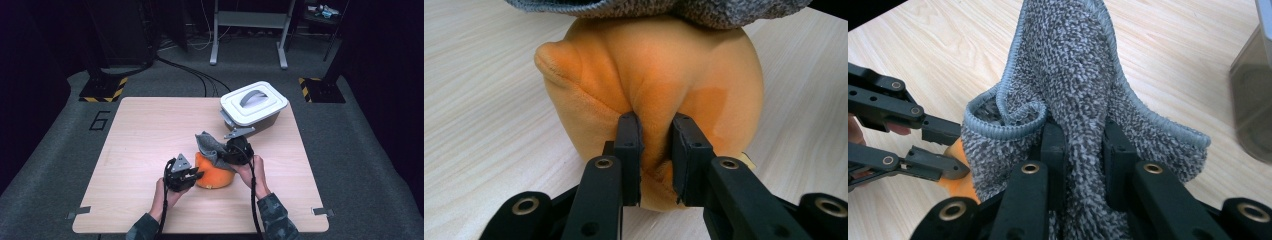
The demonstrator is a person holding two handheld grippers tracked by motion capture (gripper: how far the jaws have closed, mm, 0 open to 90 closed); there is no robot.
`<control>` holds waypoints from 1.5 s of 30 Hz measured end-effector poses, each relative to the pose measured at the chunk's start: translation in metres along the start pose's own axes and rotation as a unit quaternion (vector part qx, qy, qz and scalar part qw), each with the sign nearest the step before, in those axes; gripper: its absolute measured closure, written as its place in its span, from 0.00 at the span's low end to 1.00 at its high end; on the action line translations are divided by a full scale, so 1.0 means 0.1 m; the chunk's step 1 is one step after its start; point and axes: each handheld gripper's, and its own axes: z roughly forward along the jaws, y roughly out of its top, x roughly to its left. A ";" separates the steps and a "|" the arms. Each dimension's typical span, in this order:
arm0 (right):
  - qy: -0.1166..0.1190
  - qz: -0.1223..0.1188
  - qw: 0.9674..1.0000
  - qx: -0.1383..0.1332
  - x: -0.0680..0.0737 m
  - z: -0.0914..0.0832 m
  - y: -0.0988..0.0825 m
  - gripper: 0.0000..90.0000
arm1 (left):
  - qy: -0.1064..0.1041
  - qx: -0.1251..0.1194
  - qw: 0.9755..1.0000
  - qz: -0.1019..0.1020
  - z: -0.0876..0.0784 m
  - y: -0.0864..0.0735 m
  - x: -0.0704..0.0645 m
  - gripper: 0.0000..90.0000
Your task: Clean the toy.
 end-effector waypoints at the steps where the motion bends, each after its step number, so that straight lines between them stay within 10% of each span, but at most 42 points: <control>1: 0.003 0.006 1.000 -0.001 -0.01 -0.01 0.00 0.84 | 0.001 -0.001 1.000 0.001 0.00 0.01 -0.01 0.84; 21: -0.011 -0.003 1.000 0.014 0.04 0.16 0.13 0.84 | 0.008 0.007 1.000 0.000 0.02 0.01 -0.04 0.86; 45: -0.067 0.055 0.996 0.028 -0.35 -0.05 -0.43 0.85 | 0.008 0.002 1.000 -0.011 0.02 -0.02 -0.03 0.86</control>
